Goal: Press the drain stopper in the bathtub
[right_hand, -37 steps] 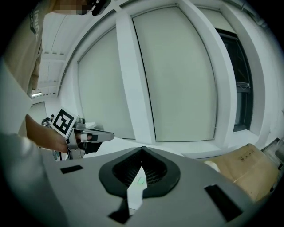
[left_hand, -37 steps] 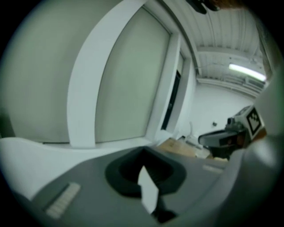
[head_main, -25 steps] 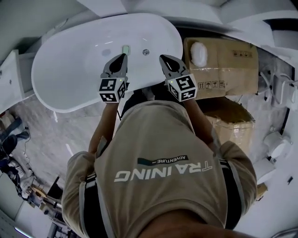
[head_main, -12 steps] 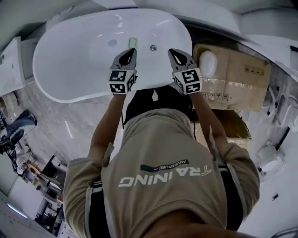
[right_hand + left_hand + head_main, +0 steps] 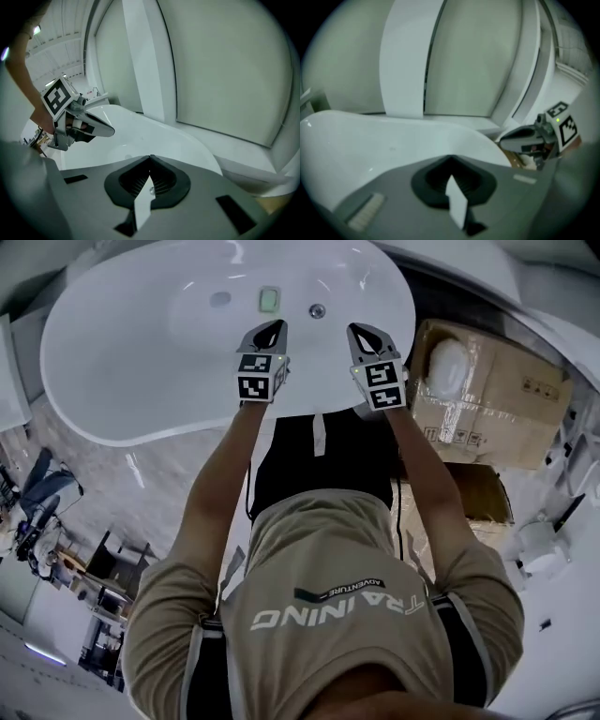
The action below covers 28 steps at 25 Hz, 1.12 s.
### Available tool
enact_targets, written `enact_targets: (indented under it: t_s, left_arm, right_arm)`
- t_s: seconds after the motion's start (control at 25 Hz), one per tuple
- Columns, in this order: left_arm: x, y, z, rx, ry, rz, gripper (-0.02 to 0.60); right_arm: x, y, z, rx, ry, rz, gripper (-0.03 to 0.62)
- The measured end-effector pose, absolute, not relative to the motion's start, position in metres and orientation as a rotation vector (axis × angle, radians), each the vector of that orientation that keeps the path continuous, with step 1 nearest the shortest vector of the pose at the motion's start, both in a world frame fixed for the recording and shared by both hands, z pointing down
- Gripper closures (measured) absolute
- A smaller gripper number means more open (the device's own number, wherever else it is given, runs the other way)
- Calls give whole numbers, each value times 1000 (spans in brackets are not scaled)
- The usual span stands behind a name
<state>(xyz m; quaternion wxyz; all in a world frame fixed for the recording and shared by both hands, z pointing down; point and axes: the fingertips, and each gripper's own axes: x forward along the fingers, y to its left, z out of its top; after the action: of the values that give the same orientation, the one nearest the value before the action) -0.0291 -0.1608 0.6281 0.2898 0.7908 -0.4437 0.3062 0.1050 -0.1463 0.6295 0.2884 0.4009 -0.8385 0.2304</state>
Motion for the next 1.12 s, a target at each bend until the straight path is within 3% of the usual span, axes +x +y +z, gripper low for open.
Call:
enact_targets:
  t_s: [0.6, 1.12]
  left_arm:
    - [-74, -153, 837, 1948, -1071, 928, 578]
    - [-61, -162, 966, 1883, -1057, 897, 578]
  right_arm:
    - [43, -158, 820, 931, -2133, 687, 585]
    - [41, -159, 981, 931, -1961, 812, 585]
